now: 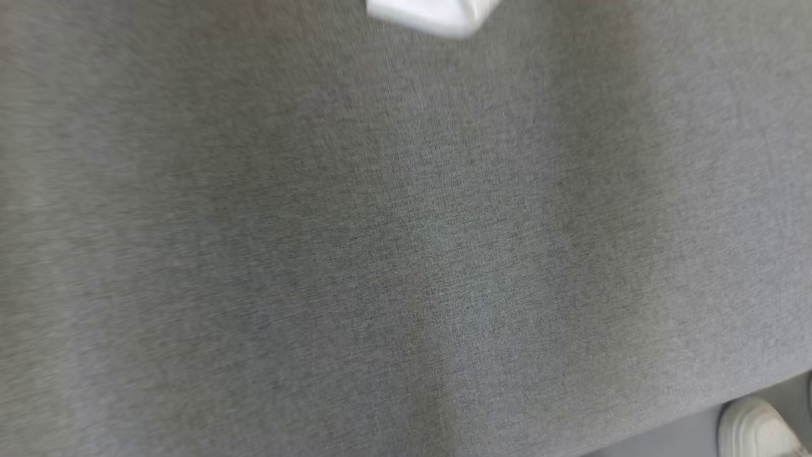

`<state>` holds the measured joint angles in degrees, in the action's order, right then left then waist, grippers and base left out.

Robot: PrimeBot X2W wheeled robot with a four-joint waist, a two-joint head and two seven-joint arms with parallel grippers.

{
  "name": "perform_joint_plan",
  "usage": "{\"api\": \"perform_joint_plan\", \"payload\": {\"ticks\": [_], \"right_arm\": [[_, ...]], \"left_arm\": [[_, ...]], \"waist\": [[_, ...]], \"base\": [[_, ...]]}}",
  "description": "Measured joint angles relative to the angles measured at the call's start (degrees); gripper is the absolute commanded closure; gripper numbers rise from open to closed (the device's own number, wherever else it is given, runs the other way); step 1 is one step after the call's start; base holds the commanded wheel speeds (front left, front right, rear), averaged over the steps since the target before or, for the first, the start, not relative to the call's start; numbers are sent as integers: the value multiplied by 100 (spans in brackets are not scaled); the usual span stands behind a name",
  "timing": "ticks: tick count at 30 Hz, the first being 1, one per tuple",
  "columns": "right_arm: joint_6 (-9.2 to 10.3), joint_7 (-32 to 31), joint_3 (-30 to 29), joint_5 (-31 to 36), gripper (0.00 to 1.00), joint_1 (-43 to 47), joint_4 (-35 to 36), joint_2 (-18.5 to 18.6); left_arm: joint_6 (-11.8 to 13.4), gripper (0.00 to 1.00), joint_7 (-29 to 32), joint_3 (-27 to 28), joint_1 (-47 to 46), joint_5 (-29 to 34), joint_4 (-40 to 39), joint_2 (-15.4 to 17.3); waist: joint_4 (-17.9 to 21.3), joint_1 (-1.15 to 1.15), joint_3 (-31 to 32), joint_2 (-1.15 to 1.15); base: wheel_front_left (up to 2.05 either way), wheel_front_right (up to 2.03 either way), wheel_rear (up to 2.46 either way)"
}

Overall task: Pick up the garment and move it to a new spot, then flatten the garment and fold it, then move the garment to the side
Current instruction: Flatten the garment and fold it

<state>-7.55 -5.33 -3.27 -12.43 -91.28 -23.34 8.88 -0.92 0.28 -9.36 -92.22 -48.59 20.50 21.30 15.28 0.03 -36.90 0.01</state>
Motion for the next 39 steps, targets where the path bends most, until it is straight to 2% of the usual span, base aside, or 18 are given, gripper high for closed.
{"api": "perform_joint_plan", "payload": {"ticks": [6, 9, 16, 21, 22, 25, 30, 33, 36, 39], "right_arm": [[0, 1047, -798, 550, 100, -1116, -245, -167], [0, 1533, -927, 798, 100, -1764, -431, -198], [0, 1753, -510, 816, 100, -1768, -902, -51], [0, 1848, -93, 458, 100, -1344, -1040, 59], [0, 1869, 166, 229, 100, -1081, -987, 134], [0, 1891, 374, -11, 100, -793, -859, 213], [0, 1249, 966, -924, 100, 297, -452, 355], [0, 694, 1189, -1469, 100, 1182, 99, 413], [0, 94, 1204, -1947, 100, 2152, 806, 449], [0, -568, 1012, -2158, 100, 3145, 1535, 485]], "left_arm": [[-164, 100, -481, 62, -736, 175, 165, 18], [-322, 100, -753, 80, -1091, 170, 318, -25], [-561, 100, -1039, -180, -881, 220, 565, 20], [-615, 100, -1176, -330, -357, 129, 565, 48], [-622, 100, -1179, -434, -114, 5, 495, 102], [-624, 100, -1206, -519, 136, -98, 400, 163], [-658, 100, -1122, -794, 944, -563, 4, 400], [-657, 100, -1104, -857, 1597, -877, -171, 639], [-657, 100, -1129, -916, 2290, -1113, -367, 788], [-657, 100, -1167, -1018, 2996, -1257, -601, 890]], "waist": [[188, 0, -539, 0], [272, -2, -748, 0], [260, -2, -987, -1], [171, -2, -1043, 0], [128, -2, -1016, 0], [96, -2, -949, -1], [27, -3, -660, -1], [-13, -3, -419, -1], [-58, -3, -137, -1], [-110, -4, 172, -1]], "base": [[0, 0, 0], [0, 0, 0], [0, 0, 0], [0, 0, 0], [0, 0, 0], [0, 0, 0], [0, 0, 0], [0, 0, 0], [0, 0, 0], [0, 0, 0]]}}
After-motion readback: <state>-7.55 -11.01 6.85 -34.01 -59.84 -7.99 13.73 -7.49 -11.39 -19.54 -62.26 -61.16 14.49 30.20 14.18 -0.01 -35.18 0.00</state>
